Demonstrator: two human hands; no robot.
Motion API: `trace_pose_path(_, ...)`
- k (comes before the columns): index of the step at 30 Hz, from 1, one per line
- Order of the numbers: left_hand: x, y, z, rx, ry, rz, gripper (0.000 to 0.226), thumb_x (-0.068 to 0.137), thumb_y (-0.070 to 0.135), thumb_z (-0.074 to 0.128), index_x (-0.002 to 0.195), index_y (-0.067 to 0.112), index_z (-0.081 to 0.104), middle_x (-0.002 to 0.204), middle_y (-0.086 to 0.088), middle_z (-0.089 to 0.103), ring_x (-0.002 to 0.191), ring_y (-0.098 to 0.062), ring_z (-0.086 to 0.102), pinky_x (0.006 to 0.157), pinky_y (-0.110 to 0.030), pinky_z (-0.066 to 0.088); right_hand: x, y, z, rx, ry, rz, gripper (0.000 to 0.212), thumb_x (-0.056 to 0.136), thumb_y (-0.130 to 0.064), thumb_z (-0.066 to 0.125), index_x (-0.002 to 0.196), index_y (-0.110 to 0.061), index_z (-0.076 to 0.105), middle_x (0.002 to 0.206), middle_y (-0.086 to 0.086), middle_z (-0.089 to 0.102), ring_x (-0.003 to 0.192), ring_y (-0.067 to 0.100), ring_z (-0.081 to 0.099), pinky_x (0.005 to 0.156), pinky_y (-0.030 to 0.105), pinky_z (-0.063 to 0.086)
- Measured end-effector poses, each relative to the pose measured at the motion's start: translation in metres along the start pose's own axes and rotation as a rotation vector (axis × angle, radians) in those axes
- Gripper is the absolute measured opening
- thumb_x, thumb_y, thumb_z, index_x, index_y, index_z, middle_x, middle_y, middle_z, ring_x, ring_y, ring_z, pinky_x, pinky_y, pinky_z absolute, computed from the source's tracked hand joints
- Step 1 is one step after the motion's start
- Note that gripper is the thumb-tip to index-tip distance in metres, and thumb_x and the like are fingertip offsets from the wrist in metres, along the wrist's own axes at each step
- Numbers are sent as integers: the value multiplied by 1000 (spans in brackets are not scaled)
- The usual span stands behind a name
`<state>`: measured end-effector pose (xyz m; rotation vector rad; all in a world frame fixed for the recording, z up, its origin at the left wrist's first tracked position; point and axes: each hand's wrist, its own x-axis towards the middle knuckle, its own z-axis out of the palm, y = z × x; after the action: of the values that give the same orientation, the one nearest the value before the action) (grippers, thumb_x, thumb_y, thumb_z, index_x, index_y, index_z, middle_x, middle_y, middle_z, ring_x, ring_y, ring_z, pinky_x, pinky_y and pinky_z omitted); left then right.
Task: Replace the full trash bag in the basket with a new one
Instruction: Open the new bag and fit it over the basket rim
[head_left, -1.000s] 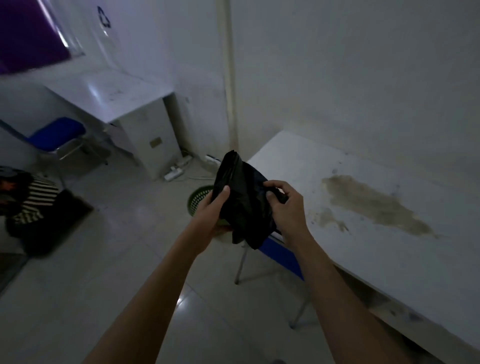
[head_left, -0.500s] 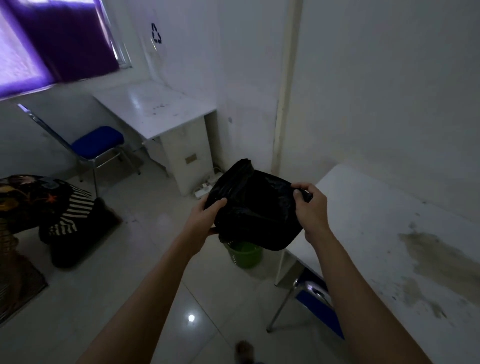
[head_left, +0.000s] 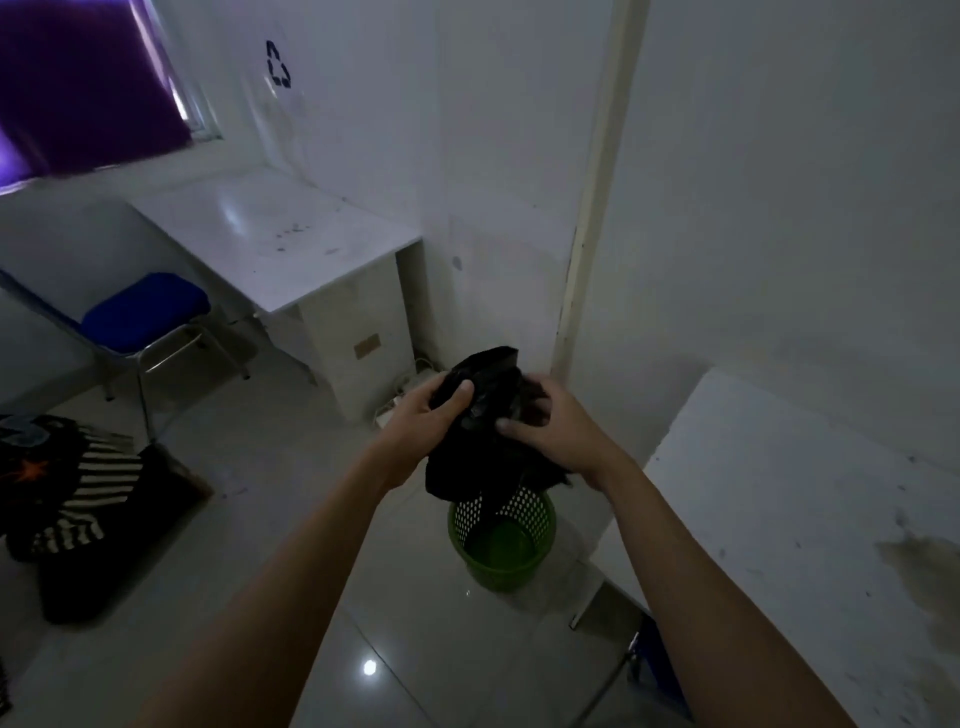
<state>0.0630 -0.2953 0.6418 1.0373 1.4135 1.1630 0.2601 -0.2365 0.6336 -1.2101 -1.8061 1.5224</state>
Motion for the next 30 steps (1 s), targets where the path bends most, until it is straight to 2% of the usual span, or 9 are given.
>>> trace_pose_path(3,33,7,-25,-3,-27,22,23,98,39,60,115,26,69,107,-2,77,97,-20,74,76,-31,60,33,4,7,-41,144,-11,28,92,-7,67,117,-19,65,113,8,71,105,23,69,92,42,59)
trace_pose_path(6,65,16,-53,19,-54,25,42,87,58,62,110,24,71,106,-3,77,98,-22,74,80,-33,59,50,-4,6,-30,344,-10,17,96,-4,59,104,-12,71,96,4,72,88,16,68,75,18,56)
trace_pose_path(8,88,17,-72,34,-66,21,46,87,63,59,105,23,72,104,-3,77,98,-22,74,84,-35,58,61,-8,5,37,503,25,15,98,-7,56,105,-4,69,94,5,70,80,14,65,67,16,54)
trace_pose_path(13,131,15,-104,160,-56,52,30,97,50,57,103,22,66,102,-1,72,95,-18,71,80,-32,59,79,-12,2,208,706,136,15,100,-7,52,99,-9,66,97,11,70,87,24,67,72,31,56)
trace_pose_path(17,161,13,-111,164,-107,97,13,99,27,62,111,21,60,103,5,68,96,-13,67,79,-28,57,86,-20,-4,209,782,126,19,102,-9,48,95,-17,64,94,6,67,84,18,63,66,25,53)
trace_pose_path(22,197,14,-95,70,-68,108,18,104,24,54,119,16,58,102,3,66,89,-10,66,64,-17,56,99,-27,-13,183,812,193,25,107,-30,43,109,-14,62,106,8,69,93,19,65,76,30,54)
trace_pose_path(26,223,19,-75,20,-74,67,20,103,29,55,120,21,59,105,3,68,93,-14,68,73,-27,59,104,-33,-25,421,766,290,48,99,-61,43,113,-20,63,110,1,70,102,19,68,94,34,54)
trace_pose_path(28,234,21,-67,26,-78,58,15,102,30,57,115,24,60,104,3,69,96,-18,69,82,-37,61,107,-37,-33,333,682,343,60,95,-71,40,109,-19,67,111,1,70,104,19,67,95,34,52)
trace_pose_path(30,243,26,-60,126,-103,133,12,101,29,59,110,22,61,99,6,68,96,-16,68,86,-38,59,115,-45,-39,169,652,296,62,95,-72,36,107,-20,67,114,2,69,104,16,67,90,30,49)
